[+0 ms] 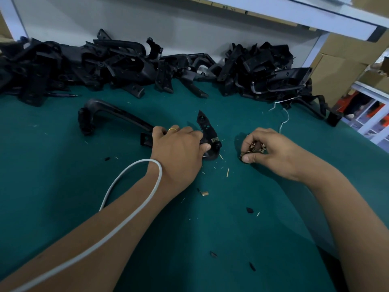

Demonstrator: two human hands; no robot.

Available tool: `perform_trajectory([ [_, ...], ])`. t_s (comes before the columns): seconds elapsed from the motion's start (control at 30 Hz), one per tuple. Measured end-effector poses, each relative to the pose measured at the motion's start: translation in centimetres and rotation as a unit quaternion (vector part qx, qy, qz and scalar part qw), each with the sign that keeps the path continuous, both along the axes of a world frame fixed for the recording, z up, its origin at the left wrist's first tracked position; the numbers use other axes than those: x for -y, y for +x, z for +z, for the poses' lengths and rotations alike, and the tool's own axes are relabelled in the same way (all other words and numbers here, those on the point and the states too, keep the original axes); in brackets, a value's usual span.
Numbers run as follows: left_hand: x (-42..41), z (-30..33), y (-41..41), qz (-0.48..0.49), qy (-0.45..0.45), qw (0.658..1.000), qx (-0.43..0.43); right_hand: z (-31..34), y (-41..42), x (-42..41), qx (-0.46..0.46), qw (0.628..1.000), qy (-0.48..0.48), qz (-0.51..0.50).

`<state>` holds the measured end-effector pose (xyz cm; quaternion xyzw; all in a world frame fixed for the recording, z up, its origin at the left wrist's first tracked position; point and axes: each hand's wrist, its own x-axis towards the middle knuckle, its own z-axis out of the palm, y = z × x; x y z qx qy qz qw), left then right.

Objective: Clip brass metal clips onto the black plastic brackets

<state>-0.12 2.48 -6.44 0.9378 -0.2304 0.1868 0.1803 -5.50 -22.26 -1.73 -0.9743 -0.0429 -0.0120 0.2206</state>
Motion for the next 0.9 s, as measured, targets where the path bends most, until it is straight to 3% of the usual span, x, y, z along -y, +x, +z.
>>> perform_trajectory([
  [0.3,0.0,0.0,0.0,0.001,-0.007,1.000,0.007,-0.7,0.1,-1.9,0.070,0.989,0.128,0.016],
  [0.5,0.0,0.0,0.0,0.003,-0.004,1.000,0.006,-1.1,0.3,-3.2,0.097,0.982,0.151,0.055],
  [0.9,0.0,0.3,-0.2,-0.004,0.010,1.000,-0.015,-1.1,0.7,-2.7,0.155,0.963,0.220,-0.026],
])
